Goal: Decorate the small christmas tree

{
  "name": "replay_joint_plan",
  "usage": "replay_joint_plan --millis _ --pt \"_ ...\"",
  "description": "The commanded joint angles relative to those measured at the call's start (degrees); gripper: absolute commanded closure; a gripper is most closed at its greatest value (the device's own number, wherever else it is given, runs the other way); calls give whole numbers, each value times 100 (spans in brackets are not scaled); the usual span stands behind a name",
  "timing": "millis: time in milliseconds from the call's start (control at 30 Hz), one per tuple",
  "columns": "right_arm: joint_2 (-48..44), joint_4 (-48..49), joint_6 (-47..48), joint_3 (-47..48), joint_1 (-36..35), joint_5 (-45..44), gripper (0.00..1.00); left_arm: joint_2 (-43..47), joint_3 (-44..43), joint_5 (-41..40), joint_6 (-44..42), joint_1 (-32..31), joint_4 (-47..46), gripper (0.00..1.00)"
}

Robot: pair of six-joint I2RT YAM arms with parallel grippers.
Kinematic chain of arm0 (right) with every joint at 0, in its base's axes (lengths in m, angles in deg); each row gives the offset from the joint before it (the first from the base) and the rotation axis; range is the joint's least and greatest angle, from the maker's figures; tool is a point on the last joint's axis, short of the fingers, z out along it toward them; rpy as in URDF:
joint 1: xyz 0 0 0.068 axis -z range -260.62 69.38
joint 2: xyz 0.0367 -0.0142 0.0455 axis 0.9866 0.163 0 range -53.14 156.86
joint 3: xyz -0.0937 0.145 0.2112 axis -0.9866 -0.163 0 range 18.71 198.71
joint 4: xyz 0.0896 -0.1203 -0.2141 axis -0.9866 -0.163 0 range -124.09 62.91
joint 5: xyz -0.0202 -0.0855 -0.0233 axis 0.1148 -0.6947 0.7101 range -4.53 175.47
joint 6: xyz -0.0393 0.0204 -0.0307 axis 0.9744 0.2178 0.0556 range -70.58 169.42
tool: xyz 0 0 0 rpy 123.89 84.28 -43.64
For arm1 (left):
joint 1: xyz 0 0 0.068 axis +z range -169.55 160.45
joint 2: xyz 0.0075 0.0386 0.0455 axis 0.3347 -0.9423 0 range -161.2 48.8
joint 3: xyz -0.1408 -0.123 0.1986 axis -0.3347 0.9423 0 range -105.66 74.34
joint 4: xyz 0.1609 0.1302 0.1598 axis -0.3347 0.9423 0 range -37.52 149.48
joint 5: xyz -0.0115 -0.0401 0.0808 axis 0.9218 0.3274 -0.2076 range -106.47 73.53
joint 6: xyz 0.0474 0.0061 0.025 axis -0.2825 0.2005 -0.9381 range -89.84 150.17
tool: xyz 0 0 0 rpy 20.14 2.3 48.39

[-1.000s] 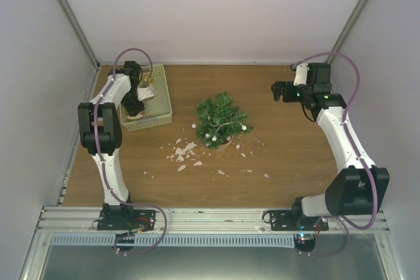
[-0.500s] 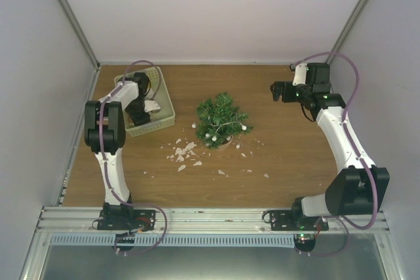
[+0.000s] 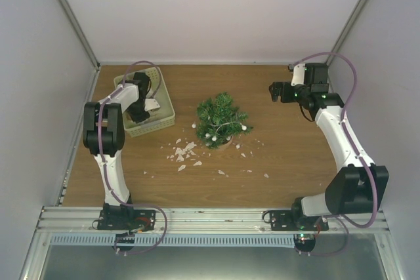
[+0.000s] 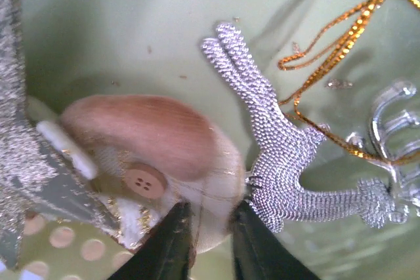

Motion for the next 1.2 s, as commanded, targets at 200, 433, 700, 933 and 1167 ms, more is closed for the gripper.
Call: replay_joint_plan --millis 200,433,700,933,1167 --pt "88 35 7 22 -95 -30 0 253 -137 -69 -121 -11 -342 100" --pt "80 34 13 -5 -96 -35 0 420 -263 -132 -296 12 -404 100" --pt "83 51 -5 -13 -110 -35 0 610 -728 58 -304 59 -57 100" --pt "90 51 -10 -6 -121 -33 0 887 -1079 551 -275 58 558 100" --pt "87 36 -13 19 -137 -44 0 1171 -1259 514 -350 59 792 100"
